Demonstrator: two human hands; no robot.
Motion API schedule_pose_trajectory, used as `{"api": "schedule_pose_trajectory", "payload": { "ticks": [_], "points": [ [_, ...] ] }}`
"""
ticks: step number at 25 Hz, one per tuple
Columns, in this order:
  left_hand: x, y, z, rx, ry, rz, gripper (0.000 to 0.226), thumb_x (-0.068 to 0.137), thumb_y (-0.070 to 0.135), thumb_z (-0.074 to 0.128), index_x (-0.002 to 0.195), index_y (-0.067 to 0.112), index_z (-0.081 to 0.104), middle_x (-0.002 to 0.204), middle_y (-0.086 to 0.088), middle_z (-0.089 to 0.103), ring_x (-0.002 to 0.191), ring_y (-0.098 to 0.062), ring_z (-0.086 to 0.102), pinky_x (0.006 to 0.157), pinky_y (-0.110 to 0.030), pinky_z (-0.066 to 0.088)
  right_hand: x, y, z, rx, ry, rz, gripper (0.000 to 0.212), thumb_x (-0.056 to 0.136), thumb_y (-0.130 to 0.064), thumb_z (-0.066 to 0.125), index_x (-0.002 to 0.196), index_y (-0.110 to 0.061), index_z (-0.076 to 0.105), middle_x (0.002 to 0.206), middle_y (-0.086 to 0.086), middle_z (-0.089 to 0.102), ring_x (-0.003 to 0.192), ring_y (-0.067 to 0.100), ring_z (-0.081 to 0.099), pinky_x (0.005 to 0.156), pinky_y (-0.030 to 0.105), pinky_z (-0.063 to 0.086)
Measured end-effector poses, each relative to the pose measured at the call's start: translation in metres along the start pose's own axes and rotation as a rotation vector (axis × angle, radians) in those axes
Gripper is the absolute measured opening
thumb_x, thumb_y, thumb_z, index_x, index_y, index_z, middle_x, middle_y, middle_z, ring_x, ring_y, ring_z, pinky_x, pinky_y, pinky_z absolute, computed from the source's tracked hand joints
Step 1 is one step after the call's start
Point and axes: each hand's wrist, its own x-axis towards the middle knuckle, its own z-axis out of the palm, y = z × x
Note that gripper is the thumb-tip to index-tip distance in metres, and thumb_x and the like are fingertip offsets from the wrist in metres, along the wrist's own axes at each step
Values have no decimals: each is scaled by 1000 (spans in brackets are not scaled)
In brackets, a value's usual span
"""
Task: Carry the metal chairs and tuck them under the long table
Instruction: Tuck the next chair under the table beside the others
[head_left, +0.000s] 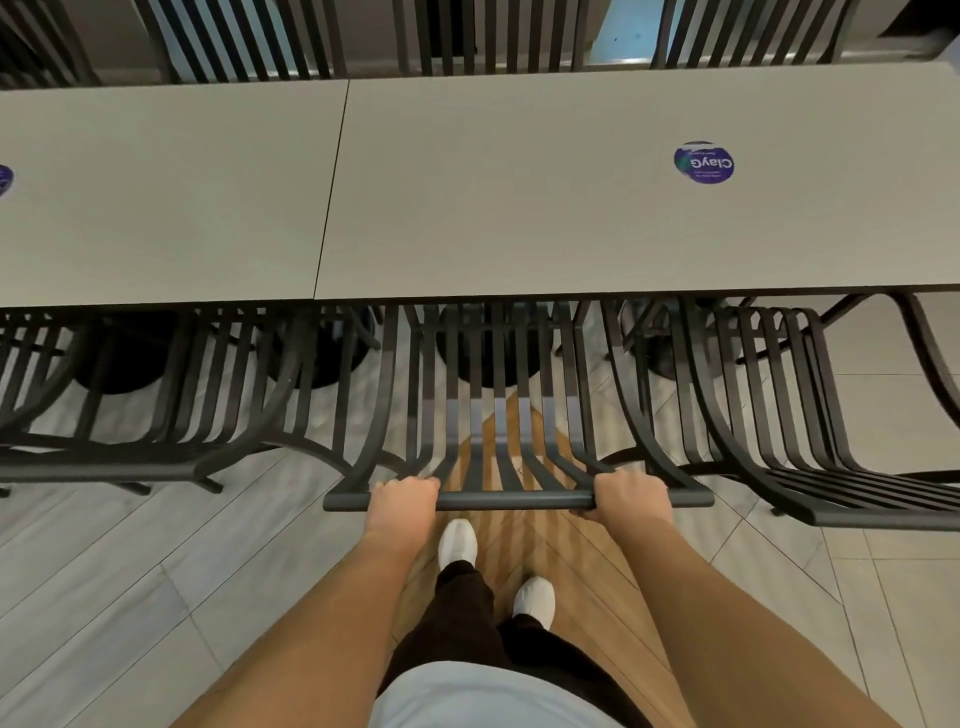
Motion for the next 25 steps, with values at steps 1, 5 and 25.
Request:
{"api": "schedule_pose_trajectory", "payload": {
  "ticks": [1,5,25],
  "points": [
    [3,-1,-2,4,8,1,35,103,9,51,132,27,57,115,0,68,109,-24,65,95,-39,46,3,0,-2,-2,6,-4,31,102,-50,55,110,-22,65,85,-4,53,80,17,56,69,30,42],
    [19,-9,-14,12,-4,-11,35,103,10,50,132,27,58,110,0,68,104,-24,66,91,-38,47,21,-2,-14,1,23,1,32,102,-51,57,111,-22,65,88,-3,55,93,19,65,71,31,44],
    [40,-26,-55,-308,-328,121,78,86,72,63,143,19,52,126,-5,65,114,-22,63,98,-38,52,33,-4,-38,261,-238,24,50,88,-64,68,116,-22,65,98,-2,65,93,18,64,90,39,56]
  ]
}}
